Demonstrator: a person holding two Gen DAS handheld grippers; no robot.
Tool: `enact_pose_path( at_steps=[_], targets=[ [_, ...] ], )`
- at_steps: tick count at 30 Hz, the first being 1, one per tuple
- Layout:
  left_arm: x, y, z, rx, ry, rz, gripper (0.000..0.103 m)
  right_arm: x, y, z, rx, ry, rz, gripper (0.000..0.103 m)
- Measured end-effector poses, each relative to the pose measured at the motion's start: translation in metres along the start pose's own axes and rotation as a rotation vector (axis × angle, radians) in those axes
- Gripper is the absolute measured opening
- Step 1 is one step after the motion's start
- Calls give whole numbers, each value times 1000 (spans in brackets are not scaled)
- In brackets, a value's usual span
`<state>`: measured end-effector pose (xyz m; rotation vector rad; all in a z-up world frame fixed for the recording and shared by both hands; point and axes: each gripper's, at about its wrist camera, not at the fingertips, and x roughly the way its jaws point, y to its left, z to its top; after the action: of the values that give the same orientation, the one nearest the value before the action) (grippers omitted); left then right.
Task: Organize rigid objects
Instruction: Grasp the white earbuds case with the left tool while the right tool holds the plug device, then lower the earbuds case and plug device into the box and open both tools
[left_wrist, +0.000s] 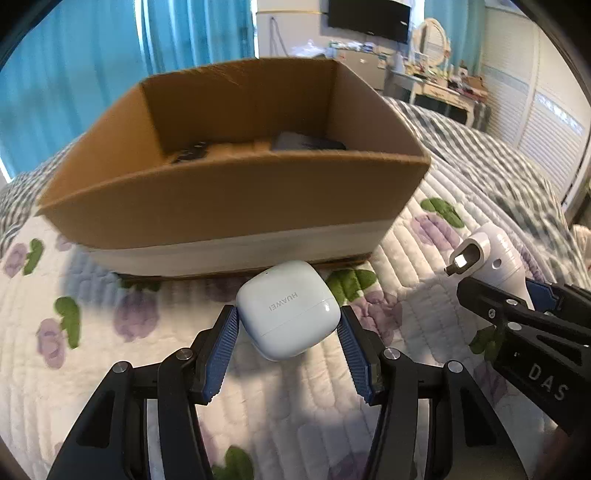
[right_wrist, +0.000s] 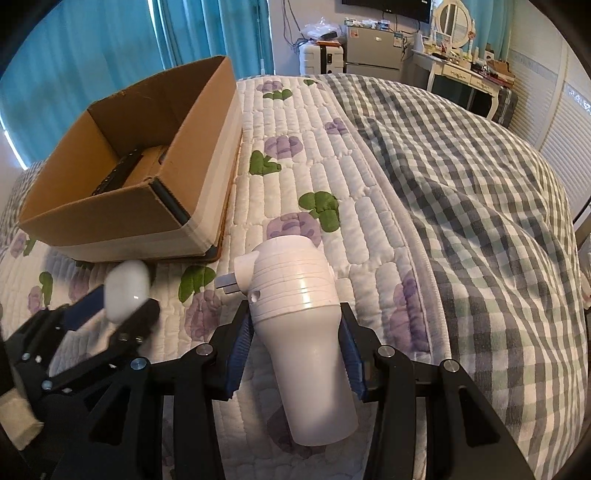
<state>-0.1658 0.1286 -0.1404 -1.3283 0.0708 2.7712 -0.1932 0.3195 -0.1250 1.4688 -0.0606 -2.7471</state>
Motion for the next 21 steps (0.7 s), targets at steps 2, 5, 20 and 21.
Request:
enact_pose_path(
  at_steps=[2,5,20,21],
  targets=[
    [-9,7,-2,-13,-4,13,56,-6,3,-1,-14,-18,-2,44],
    [-27,14,-8,-32,-8,29,56,-15,9,-5,-28,-35,-1,44],
    [-118,54,8,-31,-132,38,56,-103,63,-16,-100,-176,40,44],
    [-123,57,11,-29,-139,36,56,-110,66,-13,-109,-191,43,44]
  ],
)
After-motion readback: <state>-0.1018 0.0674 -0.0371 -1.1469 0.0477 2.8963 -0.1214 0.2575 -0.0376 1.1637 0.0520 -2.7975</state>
